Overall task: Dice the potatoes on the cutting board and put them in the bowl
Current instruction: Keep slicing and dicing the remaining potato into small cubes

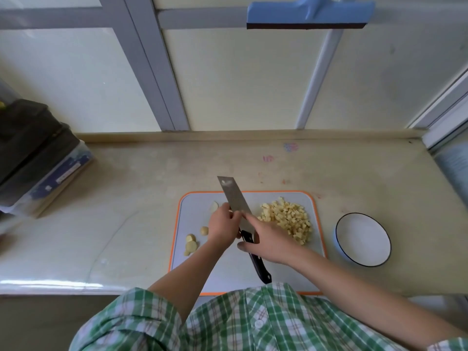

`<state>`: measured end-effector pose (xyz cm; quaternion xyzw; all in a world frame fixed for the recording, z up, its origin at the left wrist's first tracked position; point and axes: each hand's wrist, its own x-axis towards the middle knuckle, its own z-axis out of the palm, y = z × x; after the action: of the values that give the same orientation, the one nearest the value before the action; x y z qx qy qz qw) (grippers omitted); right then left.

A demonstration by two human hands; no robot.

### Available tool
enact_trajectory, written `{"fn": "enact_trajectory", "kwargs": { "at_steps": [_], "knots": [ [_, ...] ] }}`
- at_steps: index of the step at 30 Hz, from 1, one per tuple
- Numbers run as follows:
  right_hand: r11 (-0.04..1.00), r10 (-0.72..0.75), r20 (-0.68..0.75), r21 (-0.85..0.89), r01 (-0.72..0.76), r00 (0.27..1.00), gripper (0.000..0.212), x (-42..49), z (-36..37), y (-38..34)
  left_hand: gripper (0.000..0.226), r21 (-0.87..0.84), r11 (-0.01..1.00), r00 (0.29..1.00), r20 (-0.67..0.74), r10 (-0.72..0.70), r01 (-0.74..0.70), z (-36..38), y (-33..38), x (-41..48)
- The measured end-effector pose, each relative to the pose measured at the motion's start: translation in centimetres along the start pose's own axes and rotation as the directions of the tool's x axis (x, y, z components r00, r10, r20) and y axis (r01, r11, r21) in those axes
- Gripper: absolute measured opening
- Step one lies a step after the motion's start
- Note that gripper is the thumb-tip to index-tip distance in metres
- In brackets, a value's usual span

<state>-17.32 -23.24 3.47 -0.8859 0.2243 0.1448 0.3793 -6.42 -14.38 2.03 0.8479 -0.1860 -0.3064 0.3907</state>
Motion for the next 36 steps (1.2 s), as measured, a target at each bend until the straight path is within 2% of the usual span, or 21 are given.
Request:
{"fn": "enact_trajectory", "kwargs": {
  "at_steps": [3, 5, 7, 9, 11, 13, 16, 20, 23, 25, 28, 31, 36],
  "knots": [
    [1.000, -0.008, -0.076, 0.009, 0.009, 0.997, 0.072, 0.9, 0.6, -0.9, 0.014, -0.057, 0.998, 1.000, 0.027, 0.012, -0.010, -0.6, -0.2, -0.1],
    [0.998, 0.018, -0.132, 0.062, -0.010, 0.991, 0.056, 1.6, 1.1, -1.0, 0.016, -0.177, 0.984, 0.998, 0.065, -0.009, 0.020, -1.3, -0.5, -0.2],
    [0.994, 0.032, -0.212, 0.109, -0.009, 0.977, 0.039, 2.1, 1.3, -0.9, 0.020, -0.193, 0.981, 0.999, 0.037, -0.029, 0.036, -2.4, -1.5, -0.3],
    [0.993, 0.020, -0.270, 0.115, 0.011, 0.963, 0.028, 2.4, 1.7, -0.9, 0.021, 0.045, 0.999, 0.998, -0.067, -0.008, 0.011, -4.3, -3.7, 0.0],
    [0.989, 0.033, -0.338, 0.150, 0.019, 0.941, 0.010, 2.6, 2.0, -0.7, 0.030, 0.337, 0.941, 0.996, -0.091, 0.009, 0.022, -6.4, -6.4, 0.0],
    [0.990, 0.032, -0.400, 0.137, 0.025, 0.916, 0.018, 2.9, 2.3, -0.4, 0.043, 0.512, 0.858, 0.999, -0.037, -0.024, 0.039, -7.9, -9.0, -0.1],
    [0.995, 0.034, -0.424, 0.095, 0.007, 0.905, 0.016, 3.0, 2.6, 0.0, 0.050, 0.601, 0.799, 0.999, 0.049, -0.012, -0.020, -8.6, -11.2, -0.3],
    [0.996, 0.058, -0.449, 0.082, -0.024, 0.892, 0.011, 2.9, 3.9, 1.2, 0.039, 0.581, 0.779, 0.970, 0.097, 0.223, -0.237, -7.9, -11.8, -0.5],
    [0.996, 0.086, -0.448, 0.060, -0.067, 0.890, 0.007, 2.9, 4.7, 1.8, 0.040, 0.608, 0.682, 0.911, 0.203, 0.360, -0.405, -7.0, -11.8, -0.6],
    [0.995, 0.098, -0.444, 0.060, -0.080, 0.891, 0.008, 2.8, 5.0, 2.0, 0.045, 0.645, 0.613, 0.883, 0.245, 0.400, -0.456, -6.4, -11.4, -0.6],
    [0.993, 0.108, -0.450, 0.082, -0.079, 0.887, 0.013, 2.5, 5.2, 1.9, 0.042, 0.701, 0.583, 0.897, 0.196, 0.396, -0.411, -5.2, -10.7, -0.6],
    [0.990, 0.121, -0.462, 0.125, -0.070, 0.879, 0.016, 2.0, 4.9, 1.9, 0.034, 0.709, 0.629, 0.927, 0.092, 0.365, -0.318, -4.4, -9.7, 0.2],
    [0.985, 0.129, -0.462, 0.160, -0.060, 0.877, 0.018, 0.6, 4.5, 2.0, 0.034, 0.739, 0.575, 0.919, 0.152, 0.364, -0.350, -3.7, -8.9, 2.1]
  ]
}}
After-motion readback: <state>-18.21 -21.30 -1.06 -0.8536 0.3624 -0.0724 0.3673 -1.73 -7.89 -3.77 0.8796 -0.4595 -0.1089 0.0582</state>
